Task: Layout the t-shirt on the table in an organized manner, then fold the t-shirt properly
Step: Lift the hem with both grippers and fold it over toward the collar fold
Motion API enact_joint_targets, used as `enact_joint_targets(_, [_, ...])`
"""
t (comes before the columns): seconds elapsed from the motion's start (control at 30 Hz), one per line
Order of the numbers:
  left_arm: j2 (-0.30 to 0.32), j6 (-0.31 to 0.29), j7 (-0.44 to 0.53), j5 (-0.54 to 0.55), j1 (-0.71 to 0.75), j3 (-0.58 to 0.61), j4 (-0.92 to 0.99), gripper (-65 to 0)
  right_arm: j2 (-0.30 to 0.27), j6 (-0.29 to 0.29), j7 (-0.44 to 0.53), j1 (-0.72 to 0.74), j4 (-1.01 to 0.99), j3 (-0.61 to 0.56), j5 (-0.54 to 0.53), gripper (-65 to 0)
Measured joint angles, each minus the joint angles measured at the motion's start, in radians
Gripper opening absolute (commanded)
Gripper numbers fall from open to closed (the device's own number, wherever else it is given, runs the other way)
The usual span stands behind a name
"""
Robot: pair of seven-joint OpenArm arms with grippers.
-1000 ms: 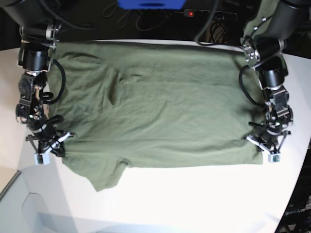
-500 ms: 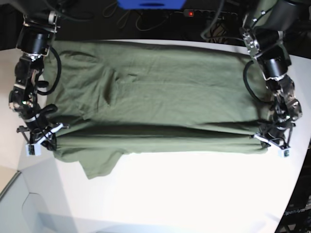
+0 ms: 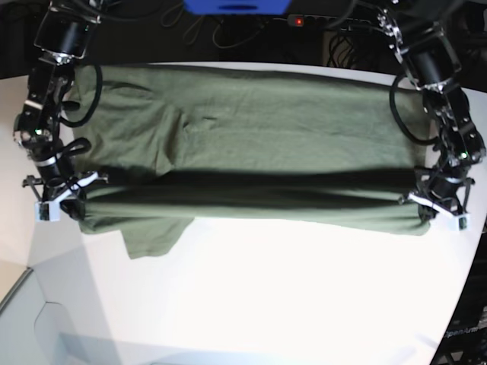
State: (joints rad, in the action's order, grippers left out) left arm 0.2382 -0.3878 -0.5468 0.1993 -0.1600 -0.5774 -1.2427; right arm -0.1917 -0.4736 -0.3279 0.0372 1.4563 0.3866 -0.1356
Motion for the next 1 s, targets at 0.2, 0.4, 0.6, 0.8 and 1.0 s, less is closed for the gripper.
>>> enact_joint_targets(0.2, [0.002,0.002,-0.001,0.047,0.078,-0.002,-0.069,-64.7,0.024,0.000,-0.002,-0.081,0.085,0.002,0.001,-65.0])
enact_joint_targets(0.4, [0.008,0.002,-0.003,0.090,0.166,-0.002,-0.144,-64.7,0.047,0.000,0.002,-0.178,0.177,0.002,0.000,-65.0])
enact_joint_targets(0.6, [-0.001,-0.002,-0.002,0.139,0.231,-0.044,-0.217,-64.7,0.060,0.000,0.003,-0.255,0.222,0.003,0.000,-65.0])
enact_joint_targets(0.8, [0.005,0.002,-0.003,0.151,0.256,-0.087,-0.222,-64.7,0.060,0.000,0.005,-0.298,0.232,0.003,0.000,-65.0])
enact_joint_targets(1.0, [0.000,0.002,-0.007,0.153,0.286,-0.103,-0.232,-64.7,0.061,0.000,0.006,-0.309,0.232,0.037,0.000,-65.0])
